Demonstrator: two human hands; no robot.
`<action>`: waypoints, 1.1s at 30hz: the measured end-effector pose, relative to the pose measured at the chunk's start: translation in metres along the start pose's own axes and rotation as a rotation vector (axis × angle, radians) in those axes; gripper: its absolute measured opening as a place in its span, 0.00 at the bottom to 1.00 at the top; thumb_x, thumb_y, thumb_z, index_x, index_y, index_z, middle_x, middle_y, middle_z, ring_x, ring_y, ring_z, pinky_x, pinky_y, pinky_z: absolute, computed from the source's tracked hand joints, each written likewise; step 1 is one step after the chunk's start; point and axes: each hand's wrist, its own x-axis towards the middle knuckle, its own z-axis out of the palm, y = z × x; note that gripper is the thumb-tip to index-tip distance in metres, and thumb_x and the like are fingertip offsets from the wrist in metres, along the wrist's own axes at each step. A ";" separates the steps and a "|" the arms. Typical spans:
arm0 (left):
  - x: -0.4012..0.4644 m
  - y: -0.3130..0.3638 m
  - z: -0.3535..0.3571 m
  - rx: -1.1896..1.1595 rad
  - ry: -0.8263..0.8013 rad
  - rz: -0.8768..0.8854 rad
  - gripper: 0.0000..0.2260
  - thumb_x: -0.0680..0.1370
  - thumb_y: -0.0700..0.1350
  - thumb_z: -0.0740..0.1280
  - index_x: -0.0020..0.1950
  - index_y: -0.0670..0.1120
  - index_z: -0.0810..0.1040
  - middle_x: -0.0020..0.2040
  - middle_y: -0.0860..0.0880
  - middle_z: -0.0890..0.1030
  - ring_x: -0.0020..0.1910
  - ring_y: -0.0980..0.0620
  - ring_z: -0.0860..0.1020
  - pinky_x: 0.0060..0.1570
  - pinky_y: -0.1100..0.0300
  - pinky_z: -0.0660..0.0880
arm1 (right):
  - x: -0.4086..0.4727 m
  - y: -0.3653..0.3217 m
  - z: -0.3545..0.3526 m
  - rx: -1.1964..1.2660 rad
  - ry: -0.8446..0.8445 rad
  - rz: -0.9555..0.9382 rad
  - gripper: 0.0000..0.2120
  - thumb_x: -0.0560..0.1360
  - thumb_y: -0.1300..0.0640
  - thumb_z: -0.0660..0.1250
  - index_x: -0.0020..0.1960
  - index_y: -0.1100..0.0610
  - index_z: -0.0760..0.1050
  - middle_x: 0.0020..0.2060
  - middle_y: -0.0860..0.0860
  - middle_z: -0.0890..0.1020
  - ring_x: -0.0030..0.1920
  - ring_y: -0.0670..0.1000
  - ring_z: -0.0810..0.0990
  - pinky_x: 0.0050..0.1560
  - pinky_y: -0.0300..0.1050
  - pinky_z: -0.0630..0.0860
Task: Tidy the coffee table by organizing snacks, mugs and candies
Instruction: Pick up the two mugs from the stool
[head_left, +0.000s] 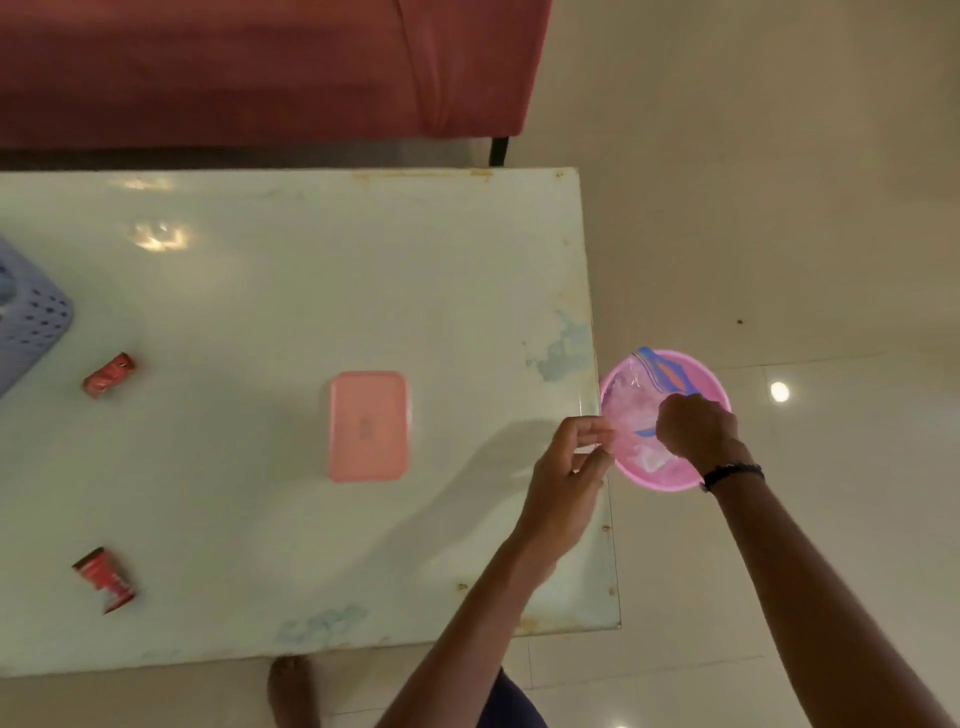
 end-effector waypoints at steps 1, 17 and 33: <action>-0.007 0.008 -0.009 -0.011 0.025 -0.002 0.10 0.78 0.40 0.61 0.59 0.48 0.73 0.56 0.53 0.79 0.53 0.52 0.78 0.50 0.61 0.74 | -0.017 -0.007 -0.016 0.012 0.061 -0.001 0.12 0.78 0.62 0.57 0.56 0.64 0.75 0.52 0.60 0.81 0.54 0.60 0.80 0.51 0.49 0.75; -0.184 0.074 -0.304 -0.184 0.410 0.089 0.08 0.80 0.39 0.58 0.55 0.48 0.74 0.50 0.50 0.82 0.45 0.52 0.79 0.47 0.60 0.74 | -0.232 -0.312 -0.144 0.303 0.184 -0.505 0.12 0.76 0.58 0.57 0.51 0.51 0.78 0.49 0.53 0.83 0.49 0.59 0.80 0.49 0.47 0.74; -0.279 0.055 -0.547 -0.203 0.627 0.066 0.06 0.80 0.39 0.59 0.52 0.45 0.75 0.47 0.49 0.82 0.44 0.51 0.79 0.45 0.59 0.74 | -0.314 -0.562 -0.138 0.275 0.174 -0.787 0.11 0.79 0.56 0.57 0.52 0.55 0.78 0.49 0.54 0.83 0.48 0.57 0.80 0.45 0.47 0.74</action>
